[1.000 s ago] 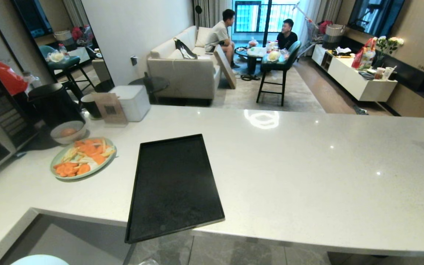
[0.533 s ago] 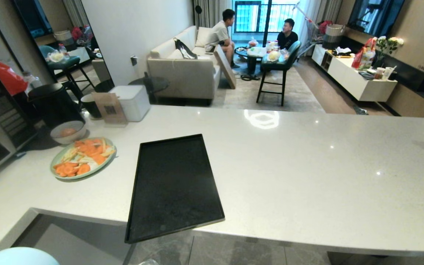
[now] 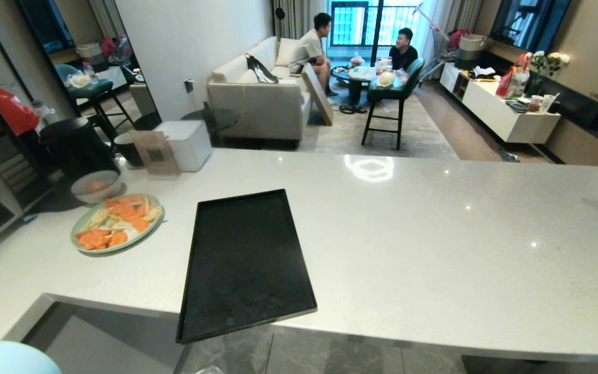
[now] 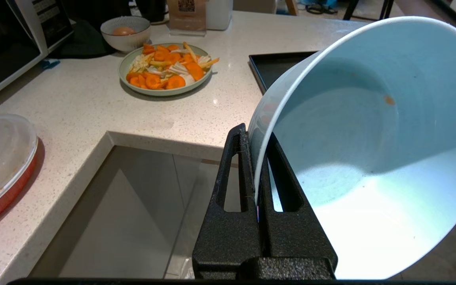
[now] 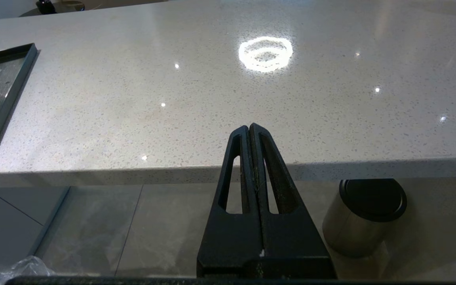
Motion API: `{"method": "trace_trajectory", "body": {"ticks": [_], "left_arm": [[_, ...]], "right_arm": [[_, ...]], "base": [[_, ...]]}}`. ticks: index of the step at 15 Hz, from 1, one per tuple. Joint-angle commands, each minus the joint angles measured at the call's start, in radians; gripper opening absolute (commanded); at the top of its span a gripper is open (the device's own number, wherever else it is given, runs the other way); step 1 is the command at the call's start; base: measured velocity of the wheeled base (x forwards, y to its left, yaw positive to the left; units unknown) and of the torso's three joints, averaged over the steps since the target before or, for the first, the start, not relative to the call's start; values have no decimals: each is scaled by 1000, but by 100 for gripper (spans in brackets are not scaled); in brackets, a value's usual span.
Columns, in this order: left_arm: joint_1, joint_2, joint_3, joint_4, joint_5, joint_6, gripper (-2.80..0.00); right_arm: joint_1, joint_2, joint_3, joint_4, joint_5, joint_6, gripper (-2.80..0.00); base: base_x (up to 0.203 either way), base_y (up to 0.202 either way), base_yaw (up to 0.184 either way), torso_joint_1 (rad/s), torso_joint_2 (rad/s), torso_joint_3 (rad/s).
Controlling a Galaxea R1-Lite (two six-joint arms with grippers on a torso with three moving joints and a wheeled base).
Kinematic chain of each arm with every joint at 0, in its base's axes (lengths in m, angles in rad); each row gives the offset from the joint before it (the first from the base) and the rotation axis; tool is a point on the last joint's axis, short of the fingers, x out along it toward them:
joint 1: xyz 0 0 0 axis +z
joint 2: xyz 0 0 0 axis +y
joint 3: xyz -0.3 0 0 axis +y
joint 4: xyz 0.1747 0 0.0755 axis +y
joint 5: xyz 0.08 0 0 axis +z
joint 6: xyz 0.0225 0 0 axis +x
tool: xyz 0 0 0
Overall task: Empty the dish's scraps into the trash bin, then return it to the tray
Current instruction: Put the bowl back to the table
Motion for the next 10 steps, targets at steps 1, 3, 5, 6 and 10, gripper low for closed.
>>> {"method": "trace_trajectory", "body": {"ticks": [1, 3, 5, 6, 10], "left_arm": [[-8, 133, -33, 1, 0, 0, -280], [-12, 264, -76, 1, -3, 0, -280], [-13, 368, -117, 1, -9, 0, -280], [-17, 429, -142, 3, -11, 1, -280], [-64, 686, -292, 50, -17, 2, -280]], "right_arm": [[0, 0, 0, 0, -1, 1, -280], [0, 0, 0, 1, -1, 1, -280], [0, 0, 0, 0, -1, 1, -280], [0, 0, 0, 1, -1, 1, -280], [0, 0, 0, 0, -1, 1, -280]], "base": [[0, 0, 0, 0, 0, 0], [0, 0, 0, 0, 0, 0], [0, 0, 0, 0, 0, 0], [0, 0, 0, 0, 0, 0], [0, 0, 0, 0, 0, 0]]}}
